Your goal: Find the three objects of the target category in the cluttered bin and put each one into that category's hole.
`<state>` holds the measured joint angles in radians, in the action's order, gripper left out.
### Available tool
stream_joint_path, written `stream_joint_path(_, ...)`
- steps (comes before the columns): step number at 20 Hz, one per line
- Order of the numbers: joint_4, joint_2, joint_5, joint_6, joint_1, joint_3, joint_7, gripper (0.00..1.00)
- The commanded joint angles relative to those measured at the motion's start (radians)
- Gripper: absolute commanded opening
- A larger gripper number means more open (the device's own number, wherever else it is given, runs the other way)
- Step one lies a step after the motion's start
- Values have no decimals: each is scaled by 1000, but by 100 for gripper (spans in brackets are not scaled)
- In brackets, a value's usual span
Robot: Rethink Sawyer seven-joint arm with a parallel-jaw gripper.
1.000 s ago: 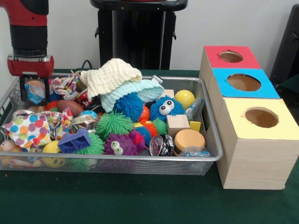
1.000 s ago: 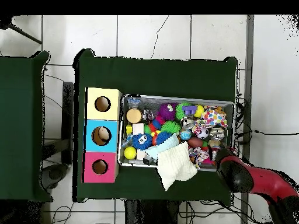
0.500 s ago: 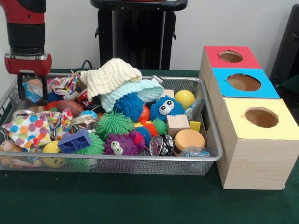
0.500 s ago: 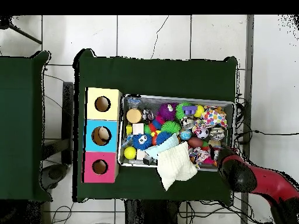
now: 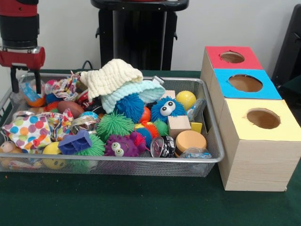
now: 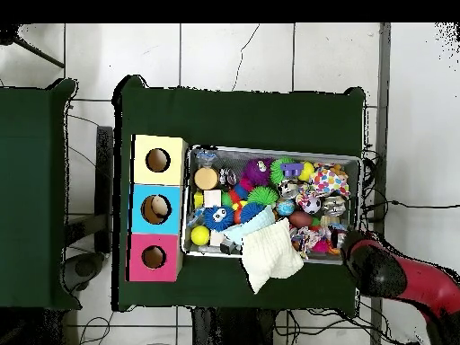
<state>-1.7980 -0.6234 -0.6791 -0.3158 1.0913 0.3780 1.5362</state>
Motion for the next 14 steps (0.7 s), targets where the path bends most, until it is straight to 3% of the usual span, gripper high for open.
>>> stream_joint_path(1,21,-21,-14,-168,9,40,-122,100)
stream_joint_path(14,35,-6,-28,-185,19,76,-153,100)
